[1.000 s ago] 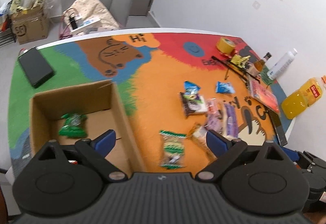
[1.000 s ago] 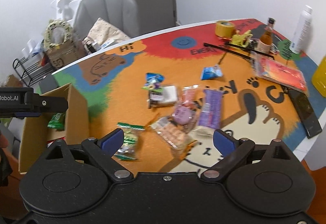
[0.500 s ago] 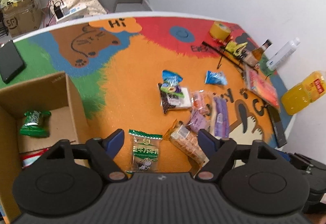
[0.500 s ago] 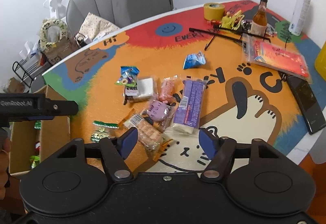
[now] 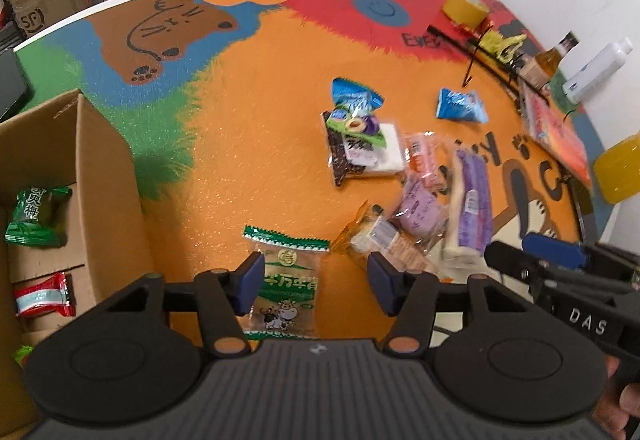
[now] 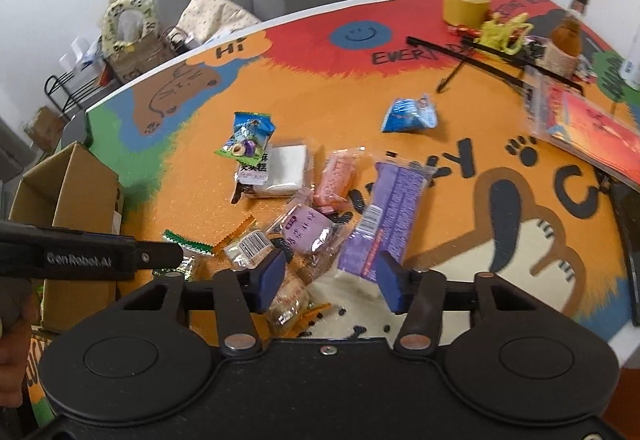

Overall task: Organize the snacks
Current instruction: 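Grasp the white-green biscuit pack with the left tool while the right tool grasps a purple pastry pack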

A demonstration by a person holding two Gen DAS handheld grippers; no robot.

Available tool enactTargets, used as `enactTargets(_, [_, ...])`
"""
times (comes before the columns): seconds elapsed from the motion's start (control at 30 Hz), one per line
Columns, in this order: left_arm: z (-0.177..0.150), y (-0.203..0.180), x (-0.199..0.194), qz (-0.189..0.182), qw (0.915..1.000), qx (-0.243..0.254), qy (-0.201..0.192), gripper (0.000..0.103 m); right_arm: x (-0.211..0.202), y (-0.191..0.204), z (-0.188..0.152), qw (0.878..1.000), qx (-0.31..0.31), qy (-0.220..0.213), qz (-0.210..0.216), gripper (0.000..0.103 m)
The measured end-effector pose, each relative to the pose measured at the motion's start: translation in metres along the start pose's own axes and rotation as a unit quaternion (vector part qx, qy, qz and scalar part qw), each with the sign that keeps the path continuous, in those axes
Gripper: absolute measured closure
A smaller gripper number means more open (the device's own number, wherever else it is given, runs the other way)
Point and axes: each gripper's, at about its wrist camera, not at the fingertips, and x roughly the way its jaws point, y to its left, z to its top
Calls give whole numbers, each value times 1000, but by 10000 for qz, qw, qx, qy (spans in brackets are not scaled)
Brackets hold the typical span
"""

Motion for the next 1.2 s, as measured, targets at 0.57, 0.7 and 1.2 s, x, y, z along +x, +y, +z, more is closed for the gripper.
enactTargets(0.57, [-10,3,33,331,9992,58,237,47,38,8,12,9969,-735,222,144,52])
enactTargets(0.7, [-13,5,37,342,9992,63,220,52,50,10,12,9956,-918,196,76,47])
enactTargets(1.2, [0,7,23,115,9997,202,54,92,69,18,11,9940,-1002,441,3,70])
